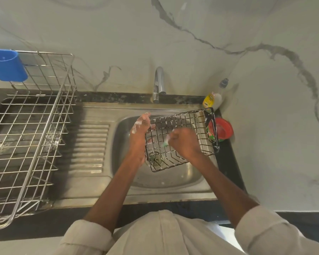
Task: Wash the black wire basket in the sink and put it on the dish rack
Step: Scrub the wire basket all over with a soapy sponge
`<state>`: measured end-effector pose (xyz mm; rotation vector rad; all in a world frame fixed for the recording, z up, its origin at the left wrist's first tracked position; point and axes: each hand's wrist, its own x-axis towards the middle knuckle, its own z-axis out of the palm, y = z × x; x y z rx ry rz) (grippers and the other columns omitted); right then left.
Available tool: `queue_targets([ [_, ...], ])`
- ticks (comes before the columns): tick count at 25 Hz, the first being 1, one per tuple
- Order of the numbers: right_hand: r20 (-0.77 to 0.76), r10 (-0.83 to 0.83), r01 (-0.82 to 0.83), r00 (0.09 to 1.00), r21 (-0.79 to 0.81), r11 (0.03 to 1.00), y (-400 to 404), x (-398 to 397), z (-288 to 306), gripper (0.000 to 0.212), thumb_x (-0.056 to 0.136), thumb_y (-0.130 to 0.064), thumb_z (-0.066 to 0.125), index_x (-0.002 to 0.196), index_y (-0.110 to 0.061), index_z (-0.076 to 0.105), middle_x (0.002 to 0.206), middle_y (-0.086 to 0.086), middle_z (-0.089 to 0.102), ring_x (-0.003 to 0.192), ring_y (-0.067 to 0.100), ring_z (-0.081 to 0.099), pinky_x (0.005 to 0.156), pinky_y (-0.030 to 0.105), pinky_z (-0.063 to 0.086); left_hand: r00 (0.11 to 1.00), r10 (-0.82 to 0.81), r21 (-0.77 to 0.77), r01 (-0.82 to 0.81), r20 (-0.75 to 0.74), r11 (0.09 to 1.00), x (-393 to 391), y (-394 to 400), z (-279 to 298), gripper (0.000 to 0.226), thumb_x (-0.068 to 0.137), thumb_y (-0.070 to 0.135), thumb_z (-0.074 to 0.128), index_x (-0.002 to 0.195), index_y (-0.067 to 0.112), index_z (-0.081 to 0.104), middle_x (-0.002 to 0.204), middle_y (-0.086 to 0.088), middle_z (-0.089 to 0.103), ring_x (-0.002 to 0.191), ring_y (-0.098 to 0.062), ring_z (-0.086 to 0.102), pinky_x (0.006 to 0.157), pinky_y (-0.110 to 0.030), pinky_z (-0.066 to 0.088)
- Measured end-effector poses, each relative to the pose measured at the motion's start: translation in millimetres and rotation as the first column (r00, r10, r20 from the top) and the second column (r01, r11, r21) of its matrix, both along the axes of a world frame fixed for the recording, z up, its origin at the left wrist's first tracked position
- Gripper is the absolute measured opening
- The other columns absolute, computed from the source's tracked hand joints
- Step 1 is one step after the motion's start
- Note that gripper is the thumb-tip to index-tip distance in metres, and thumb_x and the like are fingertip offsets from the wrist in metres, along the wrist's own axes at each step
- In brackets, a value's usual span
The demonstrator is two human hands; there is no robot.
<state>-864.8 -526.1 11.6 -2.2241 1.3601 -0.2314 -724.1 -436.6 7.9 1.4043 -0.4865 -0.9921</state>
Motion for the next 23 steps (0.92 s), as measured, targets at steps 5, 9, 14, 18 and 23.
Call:
queue_targets([
  [5,0.15,-0.202,0.219,0.968,-0.105,0.97,-16,10,6,0.014,0.094,-0.017,0.068,0.103,-0.015,0.079,0.087,-0.005,0.076,0.077,0.008,0.07,0.076,0.02,0.053,0.999,-0.004,-0.017,0.004,-0.037,1.0,-3,3,2,0.076,0.087,0.085,0.05,0.141,0.035,0.066,0.131,-0.003,0.075,0.128,-0.023,0.068,0.104,-0.055,0.056],
  [9,-0.285,0.19,-0.191,0.939,0.027,0.981,-4,-21,-8,0.022,0.088,0.0,0.063,0.097,-0.012,0.08,0.082,0.0,0.073,0.077,0.015,0.066,0.076,0.027,0.052,0.999,0.02,-0.006,-0.021,-0.039,1.0,2,6,3,0.078,0.085,0.088,0.048,0.141,0.036,0.066,0.132,-0.003,0.074,0.127,-0.024,0.068,0.104,-0.053,0.056],
  [14,0.286,-0.224,0.17,0.932,0.2,0.965,-25,-18,5,0.03,0.09,0.005,0.063,0.103,-0.015,0.081,0.115,0.007,0.076,0.094,0.017,0.073,0.075,0.028,0.059,0.999,0.023,0.002,-0.023,-0.025,1.0,3,12,1,0.077,0.087,0.088,0.047,0.14,0.037,0.066,0.132,-0.004,0.074,0.126,-0.022,0.068,0.106,-0.057,0.055],
  [18,0.412,-0.683,0.114,0.603,0.803,0.585,-21,-19,14,0.013,0.093,0.005,0.066,0.101,0.002,0.075,0.115,0.018,0.069,0.1,0.028,0.072,0.076,0.03,0.065,0.998,0.045,-0.001,-0.045,-0.037,0.999,5,10,5,0.079,0.084,0.089,0.049,0.136,0.033,0.069,0.127,-0.005,0.077,0.123,-0.029,0.07,0.104,-0.058,0.057],
  [23,0.422,-0.661,0.175,0.62,0.747,0.642,-14,-19,10,0.02,0.083,0.001,0.08,0.1,-0.005,0.07,0.094,0.007,0.072,0.077,0.012,0.067,0.074,0.022,0.059,0.996,0.045,-0.012,-0.046,-0.079,0.999,3,11,5,0.083,0.082,0.092,0.052,0.133,0.029,0.071,0.124,-0.011,0.077,0.122,-0.035,0.071,0.092,-0.05,0.059],
])
